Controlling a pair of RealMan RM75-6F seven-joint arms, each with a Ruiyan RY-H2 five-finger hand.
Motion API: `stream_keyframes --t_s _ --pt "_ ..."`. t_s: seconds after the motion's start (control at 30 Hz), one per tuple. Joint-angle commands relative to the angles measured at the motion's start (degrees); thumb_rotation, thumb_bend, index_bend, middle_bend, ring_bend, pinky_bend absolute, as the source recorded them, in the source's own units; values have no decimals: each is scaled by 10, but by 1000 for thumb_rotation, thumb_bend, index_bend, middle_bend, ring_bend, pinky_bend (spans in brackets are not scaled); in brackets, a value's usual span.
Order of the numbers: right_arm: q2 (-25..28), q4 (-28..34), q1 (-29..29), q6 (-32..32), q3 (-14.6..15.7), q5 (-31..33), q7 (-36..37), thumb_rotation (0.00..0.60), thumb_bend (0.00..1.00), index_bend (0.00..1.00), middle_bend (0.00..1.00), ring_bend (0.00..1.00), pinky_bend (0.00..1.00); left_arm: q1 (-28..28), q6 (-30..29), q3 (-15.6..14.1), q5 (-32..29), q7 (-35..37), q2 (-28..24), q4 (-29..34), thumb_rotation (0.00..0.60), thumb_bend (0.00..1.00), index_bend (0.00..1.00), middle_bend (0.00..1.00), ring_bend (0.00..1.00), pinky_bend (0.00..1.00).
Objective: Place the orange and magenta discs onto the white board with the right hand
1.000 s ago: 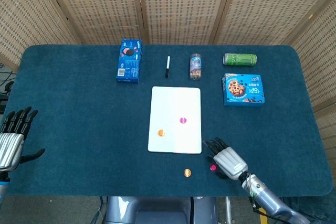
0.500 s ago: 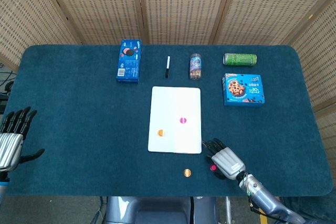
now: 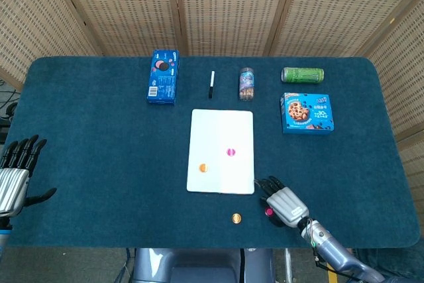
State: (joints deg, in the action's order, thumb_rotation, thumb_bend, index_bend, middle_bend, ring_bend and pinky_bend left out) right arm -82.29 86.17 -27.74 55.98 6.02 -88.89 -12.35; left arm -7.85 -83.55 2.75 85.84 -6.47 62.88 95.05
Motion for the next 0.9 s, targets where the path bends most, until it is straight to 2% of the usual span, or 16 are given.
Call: stream_keyframes --t_s 0.03,0.57,0.7,0.9 --pt "-1 -1 0 -2 0 0 4 600 363 487 21 0 10 0 0 0 0 0 0 0 600 0 0 0 0 0" --pt "10 13 -7 -4 -10 3 20 600 363 487 28 0 10 -1 2 1 -2 2 -2 1 600 0 0 0 0 0" --pt "15 27 -17 -7 -30 14 14 600 363 487 27 0 10 0 1 1 -3 3 -2 2 600 0 0 0 0 0" --pt "16 54 -50 -39 -77 63 -21 600 388 487 28 0 10 0 -1 4 -8 -3 1 -1 600 0 0 0 0 0"
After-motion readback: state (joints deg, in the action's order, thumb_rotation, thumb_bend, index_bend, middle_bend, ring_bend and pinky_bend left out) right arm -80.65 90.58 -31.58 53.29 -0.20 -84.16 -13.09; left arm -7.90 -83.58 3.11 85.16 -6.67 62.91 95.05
